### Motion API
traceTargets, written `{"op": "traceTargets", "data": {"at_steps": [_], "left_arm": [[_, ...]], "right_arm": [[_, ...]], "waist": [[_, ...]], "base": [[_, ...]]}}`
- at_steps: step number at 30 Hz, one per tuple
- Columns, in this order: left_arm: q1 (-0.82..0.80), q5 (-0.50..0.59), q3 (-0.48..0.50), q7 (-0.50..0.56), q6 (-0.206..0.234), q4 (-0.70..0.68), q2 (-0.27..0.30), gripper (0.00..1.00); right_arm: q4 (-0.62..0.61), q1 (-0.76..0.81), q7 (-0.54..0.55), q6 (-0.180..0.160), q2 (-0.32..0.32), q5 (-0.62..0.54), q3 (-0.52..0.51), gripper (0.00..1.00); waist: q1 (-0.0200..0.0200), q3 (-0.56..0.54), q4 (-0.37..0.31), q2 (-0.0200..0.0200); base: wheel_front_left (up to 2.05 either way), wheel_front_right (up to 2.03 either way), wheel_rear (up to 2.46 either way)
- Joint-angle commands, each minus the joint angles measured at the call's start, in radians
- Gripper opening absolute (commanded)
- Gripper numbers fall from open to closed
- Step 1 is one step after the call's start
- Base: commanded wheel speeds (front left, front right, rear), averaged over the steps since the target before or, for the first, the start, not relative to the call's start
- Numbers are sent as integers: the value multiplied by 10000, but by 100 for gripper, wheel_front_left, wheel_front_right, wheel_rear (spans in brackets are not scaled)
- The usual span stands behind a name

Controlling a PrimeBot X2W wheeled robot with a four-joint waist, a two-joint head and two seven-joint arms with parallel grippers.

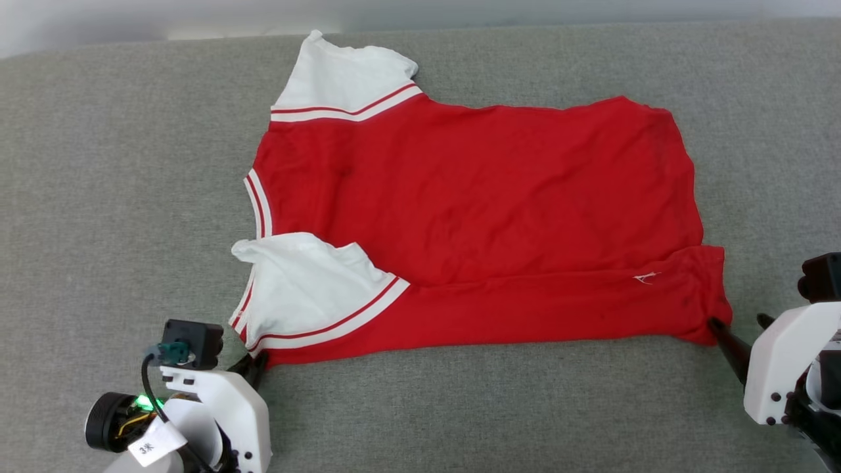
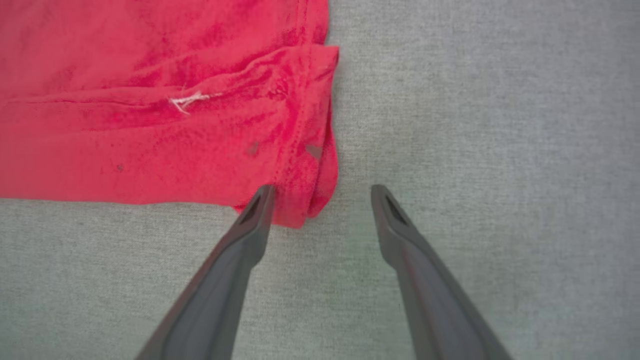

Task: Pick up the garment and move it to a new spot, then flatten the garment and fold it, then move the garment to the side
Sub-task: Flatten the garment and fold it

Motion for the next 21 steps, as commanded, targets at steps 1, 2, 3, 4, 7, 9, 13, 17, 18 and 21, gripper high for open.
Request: {"op": "traceTargets", "data": {"at_steps": [1,2,3,4,7,9,13,17,18,21], "left_arm": [[220,-23,-263,192,-78,254,-77,0],[198,19,-270,154,-94,206,-68,0],[161,54,-252,90,-91,138,-58,0],[136,102,-215,12,-63,59,-32,0],[105,254,-102,-229,74,-292,77,0],[141,319,-42,-355,126,-603,124,0],[62,470,11,-487,156,-1334,237,0],[-85,631,-18,-373,190,-1924,420,0],[-114,672,-26,-343,213,-2023,435,0],[-180,707,-101,-254,226,-2214,432,0]], "right_arm": [[126,-29,-2,-4,-164,-95,-7,100],[200,-50,-9,-4,-169,-128,-3,100],[303,-94,-20,-3,-158,-150,-22,100],[391,-144,-29,-3,-149,-163,-16,100],[717,-275,-50,-3,-181,-225,81,100],[1017,-352,-11,-3,-205,-257,131,100],[1737,-597,-41,-4,-274,-390,52,100],[2347,-705,93,-4,-350,-585,116,100],[2490,-736,101,-4,-367,-643,147,100],[2916,-756,195,-3,-321,-624,320,100]], "waist": [[1,-129,137,0],[1,-181,181,0],[1,-248,239,0],[1,-309,295,0],[1,-440,444,0],[1,-478,525,0],[1,-385,761,0],[1,-189,960,0],[1,-142,998,0],[1,-18,1113,0]], "base": [[0,0,0],[0,0,0],[0,0,0],[0,0,0],[0,0,0],[0,0,0],[0,0,0],[0,0,0],[0,0,0],[0,0,0]]}}
